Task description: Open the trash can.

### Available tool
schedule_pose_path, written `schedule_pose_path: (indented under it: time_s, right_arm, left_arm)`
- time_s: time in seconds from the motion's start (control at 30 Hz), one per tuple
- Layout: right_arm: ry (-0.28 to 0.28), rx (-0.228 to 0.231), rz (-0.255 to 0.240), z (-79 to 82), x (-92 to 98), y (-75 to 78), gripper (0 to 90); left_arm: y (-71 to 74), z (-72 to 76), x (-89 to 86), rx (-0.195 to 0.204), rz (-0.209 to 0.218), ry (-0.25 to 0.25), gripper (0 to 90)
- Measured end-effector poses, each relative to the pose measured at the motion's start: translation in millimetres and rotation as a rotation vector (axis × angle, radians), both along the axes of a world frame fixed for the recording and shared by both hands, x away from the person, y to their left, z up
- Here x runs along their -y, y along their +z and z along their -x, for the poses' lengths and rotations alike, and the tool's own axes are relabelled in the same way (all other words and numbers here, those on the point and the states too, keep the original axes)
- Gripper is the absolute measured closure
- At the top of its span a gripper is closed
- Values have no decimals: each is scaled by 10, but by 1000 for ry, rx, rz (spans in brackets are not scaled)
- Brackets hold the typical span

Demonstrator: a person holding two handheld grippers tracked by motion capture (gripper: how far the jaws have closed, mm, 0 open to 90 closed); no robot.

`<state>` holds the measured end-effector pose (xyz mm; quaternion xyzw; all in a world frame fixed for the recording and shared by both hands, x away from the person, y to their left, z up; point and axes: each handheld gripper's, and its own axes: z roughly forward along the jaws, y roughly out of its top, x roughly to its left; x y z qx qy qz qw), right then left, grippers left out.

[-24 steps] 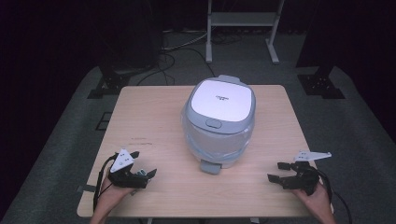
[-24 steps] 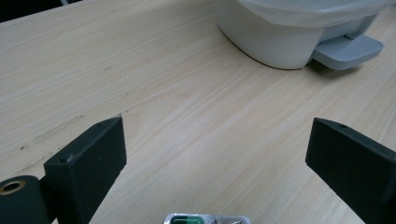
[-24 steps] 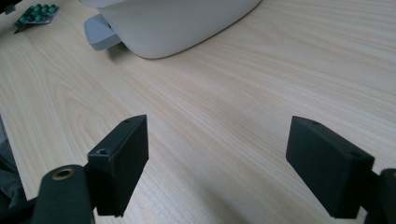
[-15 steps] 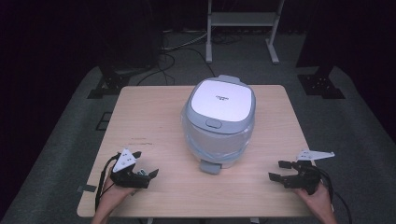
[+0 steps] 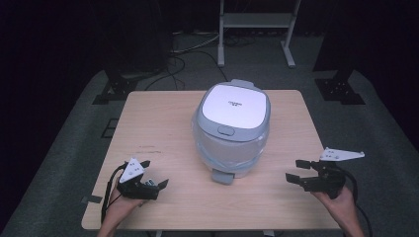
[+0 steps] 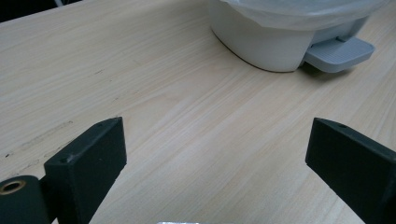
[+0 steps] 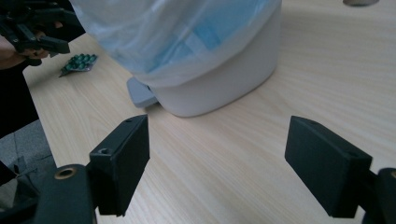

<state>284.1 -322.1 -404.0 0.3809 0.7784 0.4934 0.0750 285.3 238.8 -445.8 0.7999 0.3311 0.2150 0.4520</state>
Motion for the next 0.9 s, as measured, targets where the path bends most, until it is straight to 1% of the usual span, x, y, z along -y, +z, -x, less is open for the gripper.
schedule_pose_path:
  time_s: [0.03, 0.1, 0.13, 0.17, 0.2, 0.23, 0.27, 0.33, 0.37, 0.47, 0.5, 0.53, 0.57, 0.67, 0.7, 0.73, 0.77, 0.8, 0.9]
  right_arm:
    - [3, 4, 0, 2, -3, 90, 205]
    - [5, 7, 1, 1, -4, 118, 205]
    - [9, 13, 4, 3, -11, 187, 206]
    - [9, 13, 4, 3, -11, 187, 206]
    - [15, 22, 14, 11, -25, 264, 206]
    - [15, 22, 14, 11, -25, 264, 206]
    - [20, 25, 21, 19, -37, 321, 206]
    - [26, 30, 21, 25, -53, 375, 206]
    - [26, 30, 21, 25, -53, 375, 206]
    - [38, 38, 25, 37, -86, 484, 210]
    - [49, 46, 27, 39, -110, 554, 210]
    - [54, 47, 26, 42, -124, 592, 210]
    - [54, 47, 26, 42, -124, 592, 210]
    - [71, 61, 27, 46, -169, 710, 213]
    - [84, 71, 31, 48, -202, 790, 213]
    - [87, 75, 32, 49, -221, 826, 213]
    - [87, 75, 32, 49, -221, 826, 213]
    - [98, 79, 32, 46, -257, 889, 216]
    - [112, 85, 37, 32, -310, 968, 218]
  left_arm:
    - [-1, -4, 1, -3, -3, 0, 42]
    - [-1, -5, 5, -2, -1, 0, 42]
    - [2, -7, 14, 0, 0, -3, 42]
    - [2, -7, 14, 0, 0, -3, 42]
    - [-1, -8, 24, -4, -4, -8, 42]
    - [-1, -8, 24, -4, -4, -8, 42]
    - [-7, -9, 33, -5, -6, -10, 42]
    - [-7, -10, 35, -6, -4, -12, 42]
    - [-7, -10, 35, -6, -4, -12, 42]
    - [-6, -10, 37, -5, -4, -13, 42]
    - [-8, -7, 40, -8, -5, -14, 42]
    - [-8, -7, 40, -8, -5, -14, 42]
    - [-9, -7, 42, -9, -4, -15, 42]
    - [-8, -6, 45, -9, -4, -16, 42]
    - [-7, -7, 46, -8, -5, -17, 42]
    - [-11, -7, 50, -9, -2, -16, 42]
    - [-11, -7, 50, -9, -2, -16, 42]
    - [-14, -8, 50, -12, -1, -16, 42]
    - [-17, -10, 47, -14, -9, -17, 42]
